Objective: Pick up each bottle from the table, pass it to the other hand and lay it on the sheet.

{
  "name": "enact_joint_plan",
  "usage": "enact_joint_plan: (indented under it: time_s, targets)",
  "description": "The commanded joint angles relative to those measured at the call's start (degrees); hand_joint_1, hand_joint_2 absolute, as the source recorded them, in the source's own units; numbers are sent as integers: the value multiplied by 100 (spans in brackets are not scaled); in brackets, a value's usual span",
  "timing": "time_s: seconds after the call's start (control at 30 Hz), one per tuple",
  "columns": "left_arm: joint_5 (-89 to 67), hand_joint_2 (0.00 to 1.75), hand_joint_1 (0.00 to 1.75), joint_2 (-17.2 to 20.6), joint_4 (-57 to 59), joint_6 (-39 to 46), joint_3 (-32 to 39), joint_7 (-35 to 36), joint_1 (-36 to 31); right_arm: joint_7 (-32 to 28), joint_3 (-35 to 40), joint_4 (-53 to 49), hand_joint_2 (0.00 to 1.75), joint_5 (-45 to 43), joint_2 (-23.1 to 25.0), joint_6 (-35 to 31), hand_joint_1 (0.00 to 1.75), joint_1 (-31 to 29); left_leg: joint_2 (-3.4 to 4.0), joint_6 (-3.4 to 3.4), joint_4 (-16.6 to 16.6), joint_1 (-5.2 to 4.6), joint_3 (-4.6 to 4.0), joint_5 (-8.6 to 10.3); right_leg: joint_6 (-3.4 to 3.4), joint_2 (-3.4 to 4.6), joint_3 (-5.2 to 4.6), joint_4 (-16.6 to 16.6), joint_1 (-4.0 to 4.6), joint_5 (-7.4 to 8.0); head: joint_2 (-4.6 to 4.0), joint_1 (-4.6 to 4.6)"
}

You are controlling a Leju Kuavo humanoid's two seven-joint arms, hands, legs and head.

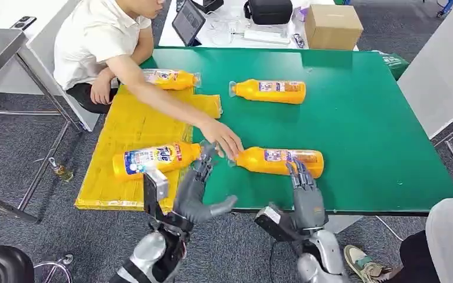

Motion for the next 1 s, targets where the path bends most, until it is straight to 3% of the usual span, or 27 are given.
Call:
enact_joint_plan:
  time_s: [0.03,0.1,0.4,0.5,0.7,0.9,0.97,1.0]
  targets:
    - [199,175,0,81,477,34,-303,350,-150,985,-135,1247,175,1501,-489,-8,0,-768,9,6,-7,0,29,-6,-15,1,27,-8,4,-4,0,-7]
    - [239,175,0,31,486,-45,-253,345,-106,1237,124,1423,175,1659,-651,-46,0,-985,16,8,-8,2,36,-8,-16,7,35,-13,7,-2,0,-2]
    - [143,175,0,-12,367,-62,-425,299,-315,1250,433,2243,175,1265,-542,177,0,-1854,27,8,0,1,26,-8,-16,18,21,-3,5,-1,0,-4]
    - [186,175,0,-39,402,-83,-459,337,-333,1855,469,2527,175,1582,-604,454,0,-2077,23,7,0,2,27,-7,-18,14,23,-2,7,-2,0,-7]
    - [209,175,0,-26,302,-239,-550,311,-327,2020,517,2990,175,1639,-514,840,0,-2386,17,9,-1,2,26,-7,-15,10,24,-5,6,-3,0,-4]
    - [257,175,0,-82,392,-260,-634,371,-416,1800,578,3448,175,1512,-318,958,0,-2676,18,6,1,3,19,-4,-14,12,17,-1,6,0,0,-4]
    - [257,175,0,-82,392,-260,-634,371,-416,1800,578,3448,175,1512,-318,958,0,-2676,28,10,-3,3,49,-15,-27,16,45,-5,10,-8,0,-7]
    - [257,175,0,-71,401,-259,-630,371,-415,1801,577,3449,175,1511,-322,943,0,-2662,10,6,-2,1,18,-1,-13,3,16,-2,4,-1,0,-2]
